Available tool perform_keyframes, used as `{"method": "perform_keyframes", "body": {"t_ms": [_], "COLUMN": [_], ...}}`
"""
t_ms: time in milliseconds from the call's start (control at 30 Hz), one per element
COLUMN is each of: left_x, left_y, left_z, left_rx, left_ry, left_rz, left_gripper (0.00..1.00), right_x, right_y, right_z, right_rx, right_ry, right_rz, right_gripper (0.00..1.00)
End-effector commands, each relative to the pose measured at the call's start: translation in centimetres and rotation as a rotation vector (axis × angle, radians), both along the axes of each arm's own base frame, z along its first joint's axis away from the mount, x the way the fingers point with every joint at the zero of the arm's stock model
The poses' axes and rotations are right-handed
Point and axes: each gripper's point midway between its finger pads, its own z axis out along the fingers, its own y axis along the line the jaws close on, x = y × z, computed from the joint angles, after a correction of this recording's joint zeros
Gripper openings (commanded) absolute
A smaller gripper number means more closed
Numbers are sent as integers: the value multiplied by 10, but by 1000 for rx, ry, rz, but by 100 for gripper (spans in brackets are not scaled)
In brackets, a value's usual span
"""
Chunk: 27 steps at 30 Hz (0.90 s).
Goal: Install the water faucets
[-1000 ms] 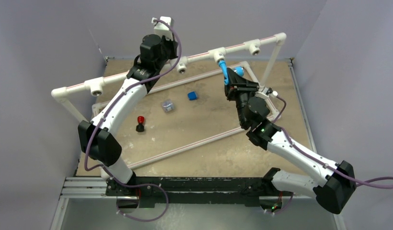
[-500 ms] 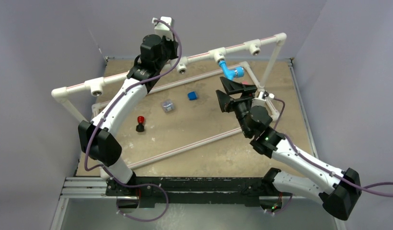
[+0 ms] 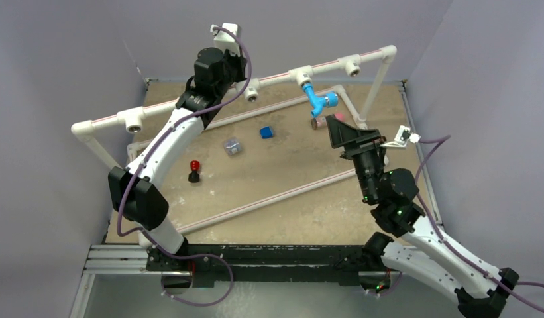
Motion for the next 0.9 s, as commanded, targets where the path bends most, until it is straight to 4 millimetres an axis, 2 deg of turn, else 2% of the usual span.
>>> {"method": "perform_keyframes", "body": {"t_ms": [0, 200, 300, 433, 600, 733, 867], "left_x": [-3, -3, -3, -3, -4, -6, -7], "left_y": [-2, -2, -2, -2, -1, 0, 0], "left_z": [-70, -70, -71, -71, -69, -67, -65], "left_rx": [85, 85, 88, 87, 89, 90, 89], "left_ry": [183, 182, 184, 184, 178, 173, 171], "left_rz": [-11, -7, -8, -11, -10, -12, -15], "left_gripper": [0, 0, 0, 0, 0, 0, 0], "right_x": [-4, 2, 0, 5, 23, 29, 41], "right_y": [-12, -19, -20, -26, -31, -21, -6], "right_z": [10, 9, 9, 4, 12, 24, 25], "right_rx": [-467, -1083, -1311, -1645, -1909, -2015, -2124], "right_ry": [-195, -353, -460, -618, -660, -748, -792], "right_rz": [-115, -201, -220, -333, -496, -574, -601], "right_gripper": [87, 88, 88, 87, 88, 88, 89]}}
